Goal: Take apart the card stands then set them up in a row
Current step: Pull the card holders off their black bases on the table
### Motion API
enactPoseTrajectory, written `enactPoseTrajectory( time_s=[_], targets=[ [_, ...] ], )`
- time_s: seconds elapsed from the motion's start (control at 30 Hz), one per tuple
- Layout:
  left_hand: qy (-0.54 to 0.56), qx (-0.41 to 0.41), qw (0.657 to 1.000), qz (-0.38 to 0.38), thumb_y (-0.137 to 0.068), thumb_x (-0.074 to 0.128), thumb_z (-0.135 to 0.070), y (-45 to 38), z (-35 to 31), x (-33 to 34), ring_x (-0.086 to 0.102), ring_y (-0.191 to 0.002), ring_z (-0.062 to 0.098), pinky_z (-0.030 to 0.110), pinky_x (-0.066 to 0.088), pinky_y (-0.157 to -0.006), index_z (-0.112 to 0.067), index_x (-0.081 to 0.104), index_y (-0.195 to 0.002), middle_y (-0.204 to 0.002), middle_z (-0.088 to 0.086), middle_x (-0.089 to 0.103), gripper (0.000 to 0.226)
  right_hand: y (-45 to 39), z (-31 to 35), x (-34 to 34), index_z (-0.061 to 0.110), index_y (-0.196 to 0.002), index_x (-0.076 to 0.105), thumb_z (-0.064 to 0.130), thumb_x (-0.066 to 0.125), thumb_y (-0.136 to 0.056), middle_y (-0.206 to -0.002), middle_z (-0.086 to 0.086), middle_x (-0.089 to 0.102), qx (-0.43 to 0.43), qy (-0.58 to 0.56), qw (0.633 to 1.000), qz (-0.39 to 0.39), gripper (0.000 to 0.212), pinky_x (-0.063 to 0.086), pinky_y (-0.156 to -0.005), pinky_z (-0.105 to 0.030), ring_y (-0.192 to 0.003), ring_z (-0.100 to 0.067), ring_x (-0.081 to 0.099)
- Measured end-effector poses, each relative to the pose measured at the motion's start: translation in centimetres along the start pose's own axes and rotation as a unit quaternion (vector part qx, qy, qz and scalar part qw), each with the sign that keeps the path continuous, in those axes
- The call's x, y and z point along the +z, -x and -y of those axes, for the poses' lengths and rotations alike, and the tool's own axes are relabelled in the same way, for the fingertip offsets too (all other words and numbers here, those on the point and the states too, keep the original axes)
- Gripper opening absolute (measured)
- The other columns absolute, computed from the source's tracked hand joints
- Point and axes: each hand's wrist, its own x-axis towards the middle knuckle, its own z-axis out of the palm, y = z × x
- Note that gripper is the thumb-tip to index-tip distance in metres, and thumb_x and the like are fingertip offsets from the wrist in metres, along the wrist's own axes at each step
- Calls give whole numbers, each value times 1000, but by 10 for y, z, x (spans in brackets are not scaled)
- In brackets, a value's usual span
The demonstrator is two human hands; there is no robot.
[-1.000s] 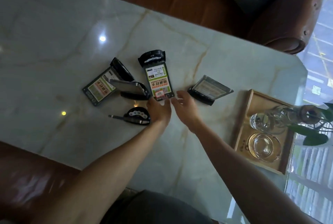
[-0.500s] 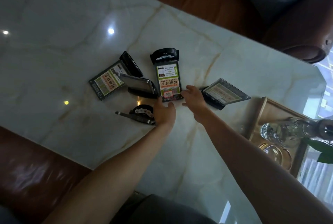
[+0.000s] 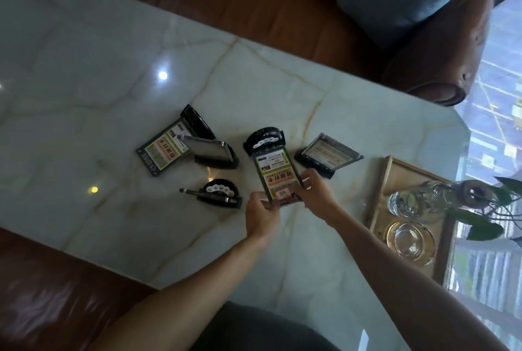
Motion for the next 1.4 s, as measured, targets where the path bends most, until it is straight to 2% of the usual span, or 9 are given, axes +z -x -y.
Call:
enactPoseTrajectory(
  time_s=[0.23,0.33,0.47,0.63,0.77,0.87,0.97,1.17,1.4],
  targets=[
    [-13,172,985,-27,-95,62,-25,19,-19,-31,64,-78,12,13,46,-63,-16,68,-114,-93,6,65,22,26,38,-16,10,-107,65,15,60,-90,-79,-2,70,-51,-71,995,-43,18,46,-44,-22,-56,-13,59],
    [-5,213,977,-31,-95,62,-30,23,-33,-44,65,-78,8,15,50,-65,-14,72,-105,-91,4,68,21,36,58,-24,12,-89,70,13,55,-91,-70,-4,68,-75,-73,993,-55,15,52,-47,-27,-54,-16,59],
    [9,213,977,-24,-95,64,-27,30,-54,-59,61,-66,-2,11,42,-60,-14,72,-92,-73,-8,67,15,44,72,-32,10,-66,61,20,55,-92,-58,-3,58,-64,-95,991,-70,29,52,-52,-33,-49,-18,56],
    [-9,216,976,5,-95,61,-22,37,-63,-67,61,-66,-2,7,42,-57,-16,71,-92,-76,-7,68,12,48,71,-30,2,-82,67,37,54,-88,-58,-6,58,-39,-116,989,-84,37,56,-58,-40,-50,-20,57],
    [-12,225,974,37,-91,60,-16,44,-66,-74,67,-77,10,25,53,-72,-15,72,-104,-87,-6,72,17,53,72,-30,4,-90,68,45,53,-92,-63,-8,61,-27,-125,989,-78,44,56,-60,-40,-56,-24,59],
    [5,235,970,57,-93,60,-21,47,-75,-87,67,-86,7,20,52,-79,-15,70,-115,-97,-6,71,25,62,85,-31,16,-92,66,59,48,-87,-79,-9,70,-34,26,992,-115,47,58,-73,-43,-76,-33,68],
    [19,297,952,68,-93,62,-25,46,-98,-113,67,-86,4,16,51,-75,-15,70,-110,-98,-3,72,21,76,107,-34,16,-105,63,52,48,-94,-102,-13,71,-55,187,960,-200,41,49,-77,-39,-95,-37,66],
    [6,389,920,37,-95,61,-28,6,-147,-195,68,-78,6,17,54,-68,-13,70,-107,-89,-3,71,21,98,176,-37,11,-107,66,40,48,-98,-103,-11,71,-96,225,911,-331,35,41,-70,-36,-87,-35,65],
    [-65,262,963,10,-90,67,-31,-74,-135,-270,63,-103,12,26,48,-85,-15,64,-124,-121,2,67,38,70,252,19,18,-129,58,34,61,-95,-126,-6,61,-279,176,926,-186,38,52,-87,-34,-109,-20,60]
  ],
)
